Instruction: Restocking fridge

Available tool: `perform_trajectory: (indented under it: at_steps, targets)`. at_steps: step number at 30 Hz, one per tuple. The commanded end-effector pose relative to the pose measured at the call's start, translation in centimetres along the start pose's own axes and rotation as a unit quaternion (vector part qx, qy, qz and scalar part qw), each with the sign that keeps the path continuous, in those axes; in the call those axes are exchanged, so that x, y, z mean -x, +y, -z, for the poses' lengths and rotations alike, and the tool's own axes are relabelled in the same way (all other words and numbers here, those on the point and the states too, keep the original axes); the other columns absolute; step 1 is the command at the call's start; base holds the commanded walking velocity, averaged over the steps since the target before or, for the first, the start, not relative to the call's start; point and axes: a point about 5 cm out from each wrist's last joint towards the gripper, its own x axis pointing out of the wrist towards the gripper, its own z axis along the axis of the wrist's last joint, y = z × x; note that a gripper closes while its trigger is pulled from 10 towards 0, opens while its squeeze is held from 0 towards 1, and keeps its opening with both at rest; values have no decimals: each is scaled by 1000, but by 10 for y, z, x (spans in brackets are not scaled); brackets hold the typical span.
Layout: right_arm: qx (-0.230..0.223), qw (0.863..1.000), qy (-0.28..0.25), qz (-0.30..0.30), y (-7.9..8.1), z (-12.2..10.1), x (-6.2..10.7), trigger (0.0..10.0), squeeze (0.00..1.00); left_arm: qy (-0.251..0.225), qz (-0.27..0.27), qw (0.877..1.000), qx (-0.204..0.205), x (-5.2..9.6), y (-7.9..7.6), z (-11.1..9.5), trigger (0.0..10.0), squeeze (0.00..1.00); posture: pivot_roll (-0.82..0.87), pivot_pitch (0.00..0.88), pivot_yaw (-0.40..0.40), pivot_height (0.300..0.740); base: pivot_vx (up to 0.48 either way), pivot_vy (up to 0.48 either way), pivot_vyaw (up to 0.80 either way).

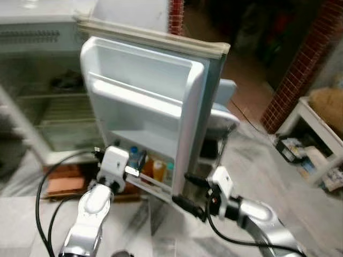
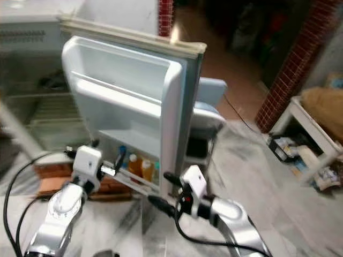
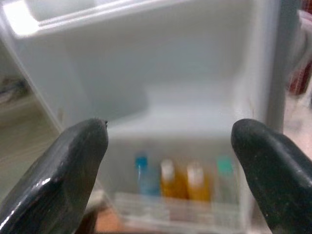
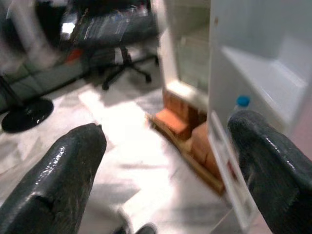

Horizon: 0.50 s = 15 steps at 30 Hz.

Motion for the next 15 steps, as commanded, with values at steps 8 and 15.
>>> perform_trajectory:
  at_steps: [8,15]
  targets:
    - [52,966,-42,249,-42,-9,8,10000,0,8,-49,999,-5,3,14,2,10000,0,19,0,13,740,0,0,0]
    - [52,927,-92,359,-50,-19,14,10000,0,11,-73,997,8,2,17,3,10000,0,11,0,13,740,0,0,0]
